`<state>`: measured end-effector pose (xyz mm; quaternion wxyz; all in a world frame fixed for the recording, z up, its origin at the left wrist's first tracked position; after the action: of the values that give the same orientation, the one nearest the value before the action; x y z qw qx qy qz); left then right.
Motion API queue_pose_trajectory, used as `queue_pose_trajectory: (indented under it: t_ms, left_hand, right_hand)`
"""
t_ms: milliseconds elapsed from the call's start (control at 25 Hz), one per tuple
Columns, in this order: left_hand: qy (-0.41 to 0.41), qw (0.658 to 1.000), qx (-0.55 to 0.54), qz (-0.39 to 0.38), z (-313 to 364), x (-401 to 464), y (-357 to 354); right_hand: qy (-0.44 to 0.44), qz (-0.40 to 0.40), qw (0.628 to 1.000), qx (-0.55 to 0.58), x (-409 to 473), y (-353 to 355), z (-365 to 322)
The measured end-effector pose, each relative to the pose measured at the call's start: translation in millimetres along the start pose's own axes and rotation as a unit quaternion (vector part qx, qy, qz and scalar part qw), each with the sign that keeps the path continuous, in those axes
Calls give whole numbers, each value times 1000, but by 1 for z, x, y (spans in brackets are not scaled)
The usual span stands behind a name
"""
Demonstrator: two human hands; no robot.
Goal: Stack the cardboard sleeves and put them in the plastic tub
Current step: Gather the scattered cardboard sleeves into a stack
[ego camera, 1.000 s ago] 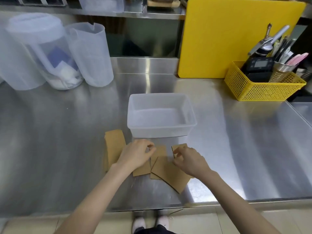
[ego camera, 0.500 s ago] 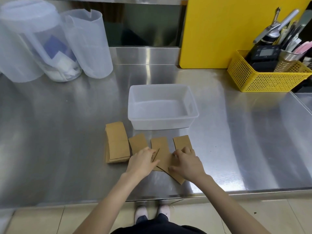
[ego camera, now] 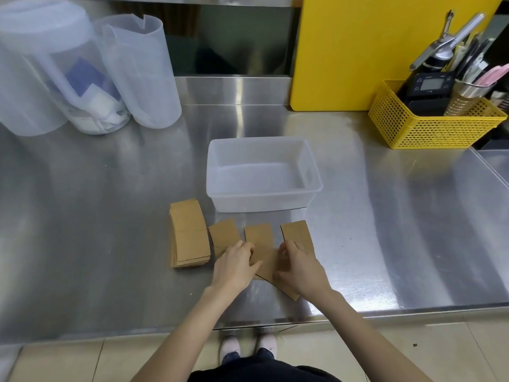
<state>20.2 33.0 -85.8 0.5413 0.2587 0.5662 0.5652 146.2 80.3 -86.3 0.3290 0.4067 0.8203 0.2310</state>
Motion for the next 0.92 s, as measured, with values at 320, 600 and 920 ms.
queue_pose_trajectory:
  t_ms: [320,600,920]
  left_hand:
    - [42,974,-224,2,-10,1,3]
    - [51,958,-275,60,-24,-6,21]
    - [69,952,-289,66,-32,-6,23]
  right_hand:
    - [20,28,996,77,0,18,-5]
    - [-101,126,983,84,16,40,24]
    - [-152,120,980,-39,22,29,26]
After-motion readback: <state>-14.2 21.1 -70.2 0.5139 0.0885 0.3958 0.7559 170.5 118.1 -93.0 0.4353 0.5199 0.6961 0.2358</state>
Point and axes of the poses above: each hand's wrist, its own x-axis towards the middle knuckle, its own y-axis out of the back of the hand, z = x × y, the point moved 6 cm from there along x, towards the middle knuckle, and after that the axes turned 14 degrees about x, right-handed, at the moved point
